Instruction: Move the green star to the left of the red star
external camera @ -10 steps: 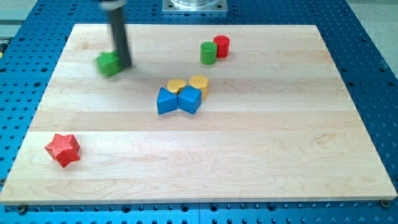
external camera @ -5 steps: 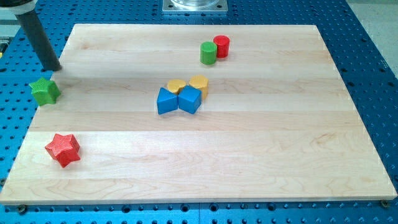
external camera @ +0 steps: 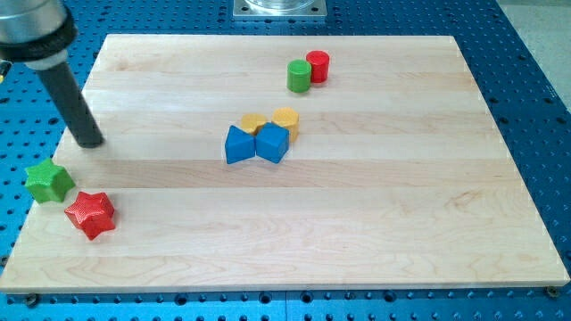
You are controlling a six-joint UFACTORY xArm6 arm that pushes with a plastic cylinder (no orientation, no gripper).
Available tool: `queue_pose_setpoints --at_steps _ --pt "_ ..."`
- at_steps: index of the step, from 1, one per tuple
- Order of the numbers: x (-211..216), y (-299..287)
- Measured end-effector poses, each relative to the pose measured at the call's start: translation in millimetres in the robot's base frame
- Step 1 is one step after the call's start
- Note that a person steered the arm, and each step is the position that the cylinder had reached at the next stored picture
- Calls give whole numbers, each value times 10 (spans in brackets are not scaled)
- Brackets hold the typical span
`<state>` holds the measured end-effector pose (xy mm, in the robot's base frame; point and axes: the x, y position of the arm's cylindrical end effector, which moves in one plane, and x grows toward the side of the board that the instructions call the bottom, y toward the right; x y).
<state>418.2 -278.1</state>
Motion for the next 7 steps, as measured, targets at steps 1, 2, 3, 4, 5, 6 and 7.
queue_pose_setpoints --at_steps 1,2,3,4,5,6,7 --pt "66 -269" --pt "610 -86" --pt "1144 -44" --pt "1111 -17" --pt "328 474" --pt "-813 1474" --pt "-1597 2616"
